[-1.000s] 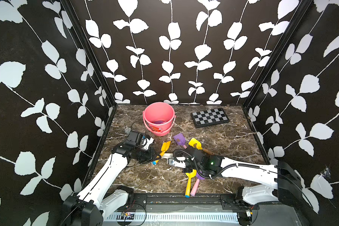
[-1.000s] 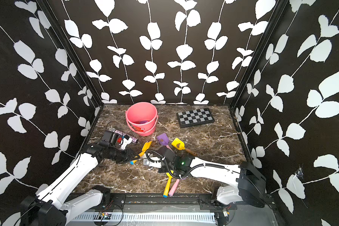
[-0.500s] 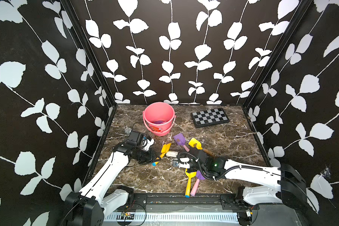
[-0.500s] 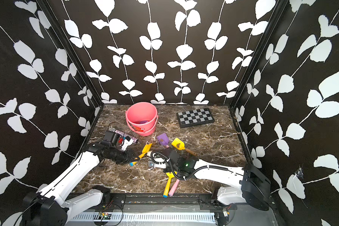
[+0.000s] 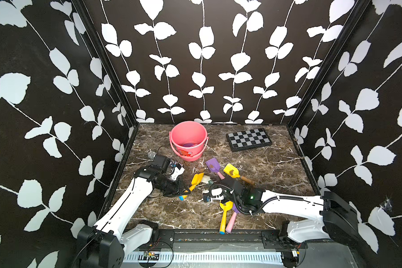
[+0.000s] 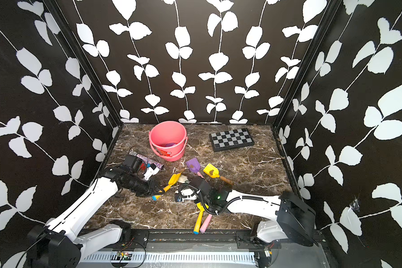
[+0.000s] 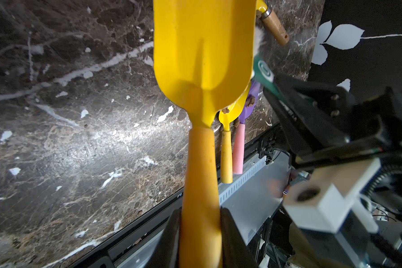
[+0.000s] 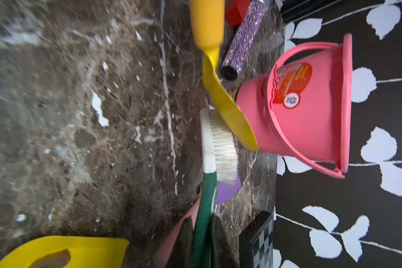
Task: Brush the soil off the hand trowel and place it into the bucket
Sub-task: Brush off the soil from the hand trowel.
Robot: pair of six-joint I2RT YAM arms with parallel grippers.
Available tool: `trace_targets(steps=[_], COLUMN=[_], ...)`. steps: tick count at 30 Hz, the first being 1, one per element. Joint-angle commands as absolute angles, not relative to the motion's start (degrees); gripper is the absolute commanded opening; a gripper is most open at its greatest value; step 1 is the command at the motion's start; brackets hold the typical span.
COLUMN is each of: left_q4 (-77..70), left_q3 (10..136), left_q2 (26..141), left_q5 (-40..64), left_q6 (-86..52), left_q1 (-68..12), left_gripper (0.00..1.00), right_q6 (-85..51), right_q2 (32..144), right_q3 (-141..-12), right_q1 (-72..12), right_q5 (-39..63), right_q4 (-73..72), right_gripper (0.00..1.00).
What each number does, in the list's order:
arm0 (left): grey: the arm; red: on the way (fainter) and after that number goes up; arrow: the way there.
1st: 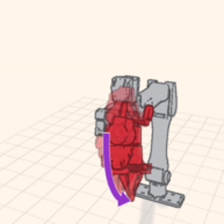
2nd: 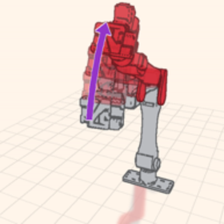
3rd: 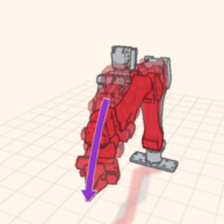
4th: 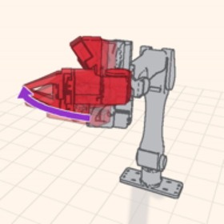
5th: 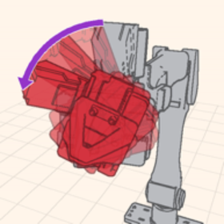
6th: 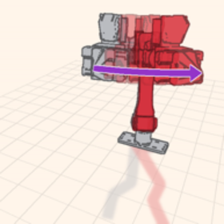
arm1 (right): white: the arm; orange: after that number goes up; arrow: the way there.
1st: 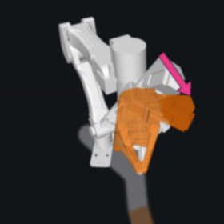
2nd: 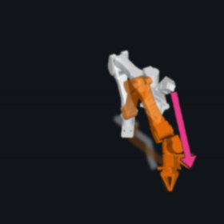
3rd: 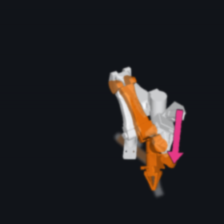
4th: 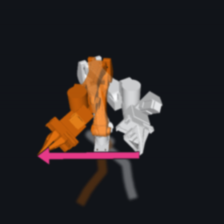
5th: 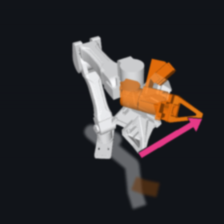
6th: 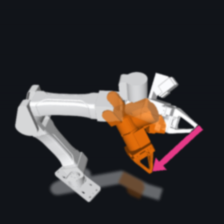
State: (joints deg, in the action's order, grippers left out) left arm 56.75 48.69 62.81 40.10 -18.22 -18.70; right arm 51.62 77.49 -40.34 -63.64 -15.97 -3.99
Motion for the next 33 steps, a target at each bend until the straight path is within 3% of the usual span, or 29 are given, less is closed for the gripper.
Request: trace_targets(steps=[1,13,20,27,33], left_q4=[59.23,58.89,60.09,60.57,59.97], left_q3=[50.54,50.61,49.67,50.51,51.12], left_q2=[63.38,64.87,64.6,64.27,63.74], left_q5=[41.76,42.71,41.65,39.31,39.2], left_q6=[-16.7,-16.98,-15.7,-15.11,-16.01], left_q1=[-18.63,-18.64,-18.73,-18.72,-18.72], left_gripper=[0.0,0.0,0.0,0.0,0.0], right_q6=[52.8,54.09,56.06,53.76,51.61], right_q2=[74.86,73.82,75.37,73.57,71.96], right_q3=[-38.4,-37.67,-36.66,-35.98,-36.2], right_q1=[-63.5,-68.55,-62.69,-61.23,-65.31], right_q5=[-16.27,-14.25,-16.25,-14.15,-14.91], right_q4=[-11.37,-13.28,-18.49,-13.3,-6.78], right_gripper=[0.0,0.0,0.0,0.0,0.0])
